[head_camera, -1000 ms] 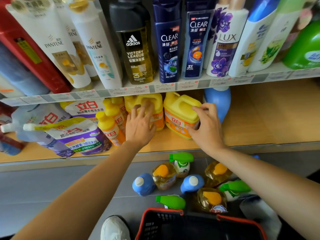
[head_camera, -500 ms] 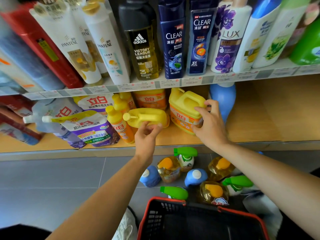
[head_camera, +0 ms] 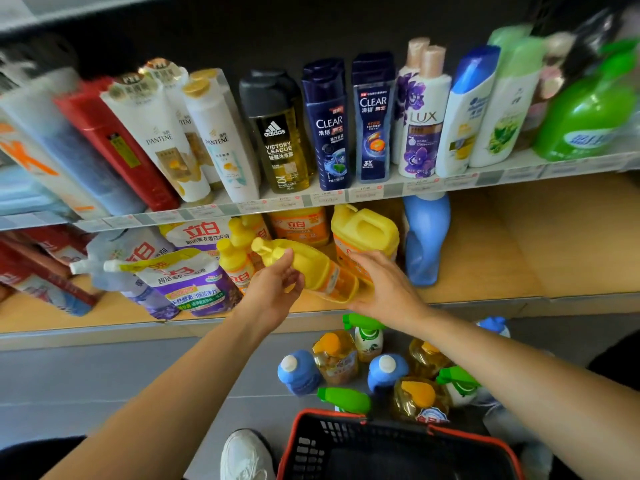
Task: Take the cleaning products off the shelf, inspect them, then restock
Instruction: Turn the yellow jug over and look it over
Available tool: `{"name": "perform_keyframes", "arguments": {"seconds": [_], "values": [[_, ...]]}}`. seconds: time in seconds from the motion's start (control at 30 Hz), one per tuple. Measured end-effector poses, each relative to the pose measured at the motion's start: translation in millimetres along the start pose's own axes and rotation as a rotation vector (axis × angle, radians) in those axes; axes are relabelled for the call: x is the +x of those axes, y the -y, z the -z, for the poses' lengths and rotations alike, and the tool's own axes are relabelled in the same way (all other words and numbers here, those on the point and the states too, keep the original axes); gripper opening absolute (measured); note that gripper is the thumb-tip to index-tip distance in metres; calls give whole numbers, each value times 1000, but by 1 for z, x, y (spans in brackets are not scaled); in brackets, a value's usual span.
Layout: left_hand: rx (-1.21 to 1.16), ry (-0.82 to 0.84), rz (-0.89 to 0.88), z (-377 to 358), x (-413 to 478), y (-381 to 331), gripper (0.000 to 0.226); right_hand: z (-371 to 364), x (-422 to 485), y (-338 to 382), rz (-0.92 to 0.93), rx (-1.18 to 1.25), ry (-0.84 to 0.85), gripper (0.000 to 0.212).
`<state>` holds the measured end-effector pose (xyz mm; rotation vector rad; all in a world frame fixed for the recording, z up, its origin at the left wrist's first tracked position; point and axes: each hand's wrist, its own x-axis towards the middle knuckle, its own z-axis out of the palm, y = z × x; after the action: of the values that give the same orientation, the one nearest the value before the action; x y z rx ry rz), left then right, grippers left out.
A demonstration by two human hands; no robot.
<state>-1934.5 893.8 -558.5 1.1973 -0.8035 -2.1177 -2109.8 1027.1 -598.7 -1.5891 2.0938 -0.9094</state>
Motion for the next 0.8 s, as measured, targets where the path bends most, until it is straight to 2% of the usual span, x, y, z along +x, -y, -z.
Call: {"name": "perform_keyframes", "arguments": {"seconds": [0.07, 0.13, 0.27, 0.33, 0.4, 0.47, 0.57, 0.63, 0.7, 0.8], "values": [[31, 72, 20, -6, -17, -7, 13, -2, -3, 6, 34, 16, 43, 113], [41, 150, 31, -13, -36, -16, 11, -4, -8, 13, 52, 50, -6, 117], [58, 290, 26, -27, -74, -31, 14, -3, -19, 30, 73, 85, -330, 102], [78, 350, 34, -32, -86, -37, 15, 3, -22, 35, 69, 91, -417, 95], [149, 414, 25, -36, -93, -43, 17, 13, -25, 37, 35, 234, -373, 89], [345, 408, -94, -37, -94, -48, 20, 23, -31, 36, 1, 425, -268, 86], [689, 178, -473, -25, -84, -46, 14, 33, -42, 30, -41, 541, -169, 80], [809, 8, -656, -13, -74, -43, 7, 38, -48, 26, -70, 594, -134, 74], [806, -22, -672, -6, -66, -40, 14, 44, -53, 25, -100, 669, -93, 68], [718, 124, -567, -5, -61, -34, 30, 53, -56, 25, -158, 817, -10, 67]]}}
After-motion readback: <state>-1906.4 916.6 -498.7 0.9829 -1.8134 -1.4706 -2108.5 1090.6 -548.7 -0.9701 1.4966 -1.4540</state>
